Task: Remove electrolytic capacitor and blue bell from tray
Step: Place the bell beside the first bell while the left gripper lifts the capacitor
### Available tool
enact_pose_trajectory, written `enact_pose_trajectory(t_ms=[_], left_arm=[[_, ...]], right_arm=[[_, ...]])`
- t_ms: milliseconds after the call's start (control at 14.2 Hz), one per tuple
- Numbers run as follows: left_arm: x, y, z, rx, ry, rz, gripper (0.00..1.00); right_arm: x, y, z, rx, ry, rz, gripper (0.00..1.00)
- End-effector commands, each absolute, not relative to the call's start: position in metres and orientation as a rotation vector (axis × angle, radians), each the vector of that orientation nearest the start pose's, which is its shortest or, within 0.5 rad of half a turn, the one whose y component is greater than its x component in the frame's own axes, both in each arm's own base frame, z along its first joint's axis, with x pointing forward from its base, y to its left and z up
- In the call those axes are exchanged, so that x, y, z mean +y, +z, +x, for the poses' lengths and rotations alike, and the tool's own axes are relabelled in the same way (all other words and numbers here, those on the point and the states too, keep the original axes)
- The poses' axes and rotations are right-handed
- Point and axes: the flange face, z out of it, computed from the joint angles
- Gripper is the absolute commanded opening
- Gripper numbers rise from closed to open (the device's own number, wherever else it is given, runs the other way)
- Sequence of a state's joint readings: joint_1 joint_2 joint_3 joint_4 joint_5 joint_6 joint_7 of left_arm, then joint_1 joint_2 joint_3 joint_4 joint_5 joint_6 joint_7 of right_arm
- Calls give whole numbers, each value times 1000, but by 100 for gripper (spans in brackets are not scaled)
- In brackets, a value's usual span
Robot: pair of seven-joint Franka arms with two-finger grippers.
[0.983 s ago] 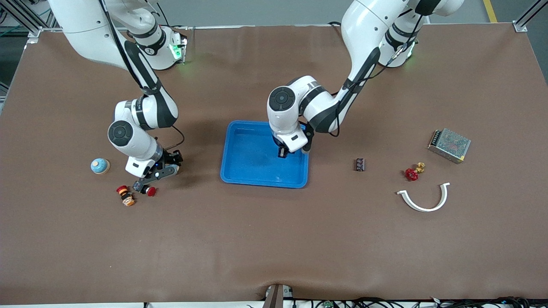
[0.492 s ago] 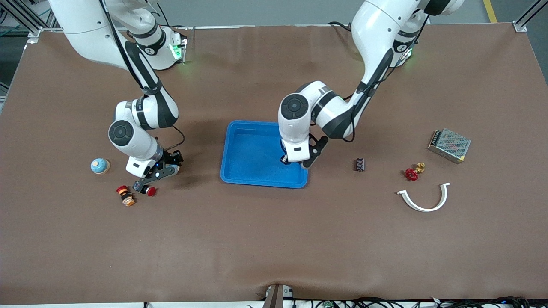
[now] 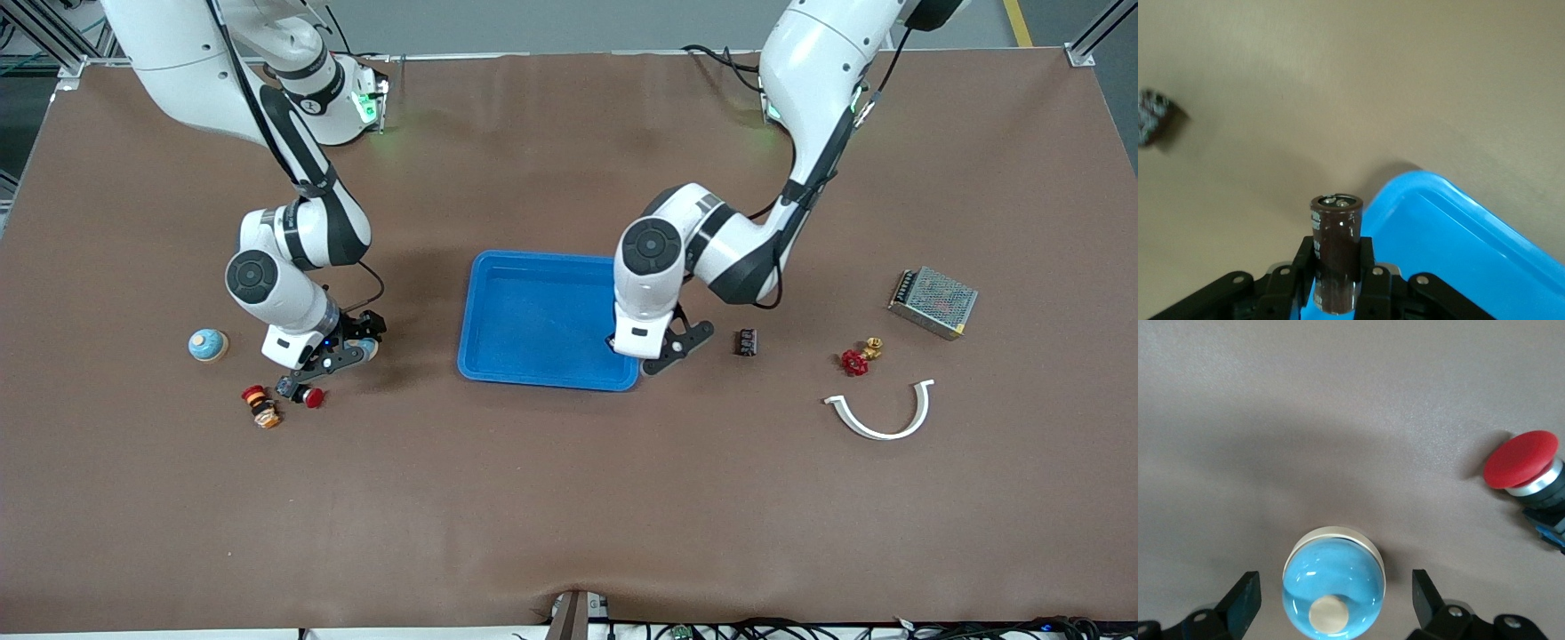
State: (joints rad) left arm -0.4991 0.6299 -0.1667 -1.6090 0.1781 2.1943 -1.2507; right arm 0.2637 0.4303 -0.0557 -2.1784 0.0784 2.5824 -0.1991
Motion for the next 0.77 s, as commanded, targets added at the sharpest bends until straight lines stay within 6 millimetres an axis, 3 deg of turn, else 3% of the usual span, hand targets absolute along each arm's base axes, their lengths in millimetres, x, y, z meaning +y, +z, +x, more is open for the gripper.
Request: enact_pose_trajectory(t_ms=[0,211,421,562,702], left_arm=[[-381,264,560,-580,-4,-3012,0],[-359,257,571,-424,28,-3033,0],[-342,252,579,-266,50,-3046,0],[-332,249,584,-159,60,-3053,0],[-320,244,591,-102,64,-3056,0]], right_arm=[[129,214,550,-538,77,-3065,100],[129,279,559,-498,153,-3059,100],[106,358,555,-479,154,-3072,100],[90,422,556,-494,176,-3114,100],[55,510,575,-404,199,-3155,100]])
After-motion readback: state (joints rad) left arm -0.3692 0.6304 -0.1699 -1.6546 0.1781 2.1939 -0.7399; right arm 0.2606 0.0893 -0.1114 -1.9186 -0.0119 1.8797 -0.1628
